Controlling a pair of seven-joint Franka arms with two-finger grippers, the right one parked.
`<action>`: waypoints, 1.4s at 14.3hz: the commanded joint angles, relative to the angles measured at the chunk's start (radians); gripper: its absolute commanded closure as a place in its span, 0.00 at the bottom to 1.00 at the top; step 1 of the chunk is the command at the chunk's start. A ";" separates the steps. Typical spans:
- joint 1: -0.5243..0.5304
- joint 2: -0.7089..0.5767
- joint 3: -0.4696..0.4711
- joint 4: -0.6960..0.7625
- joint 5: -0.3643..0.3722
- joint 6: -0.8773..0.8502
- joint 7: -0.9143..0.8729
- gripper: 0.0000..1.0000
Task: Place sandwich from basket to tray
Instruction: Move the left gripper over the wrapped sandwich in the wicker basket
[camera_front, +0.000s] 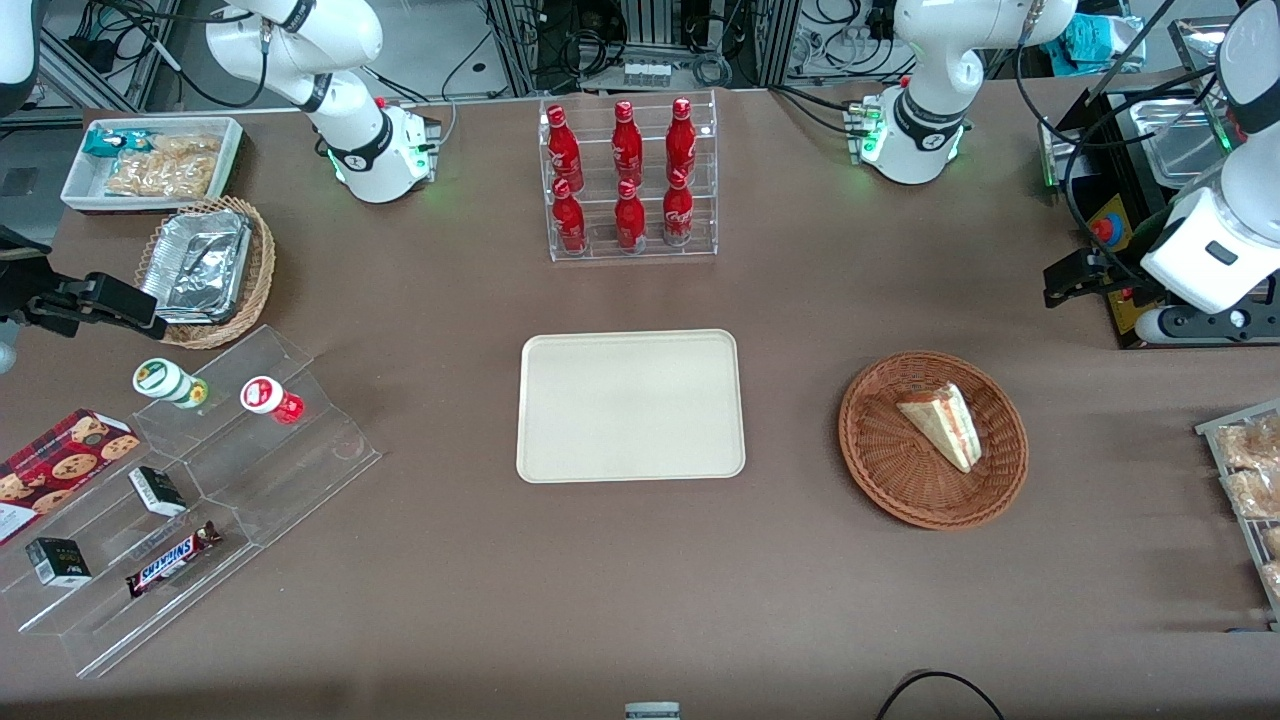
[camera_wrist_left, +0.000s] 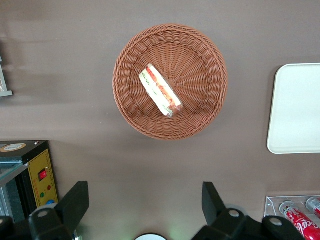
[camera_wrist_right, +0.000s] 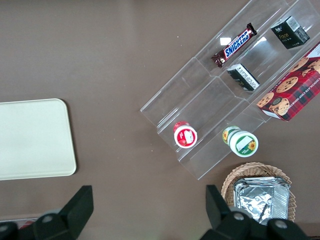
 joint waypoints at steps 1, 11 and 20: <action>-0.013 0.009 0.005 0.005 -0.010 0.000 0.013 0.00; -0.033 0.003 0.005 -0.403 -0.011 0.429 -0.076 0.00; -0.068 0.054 0.005 -0.654 -0.011 0.873 -0.542 0.00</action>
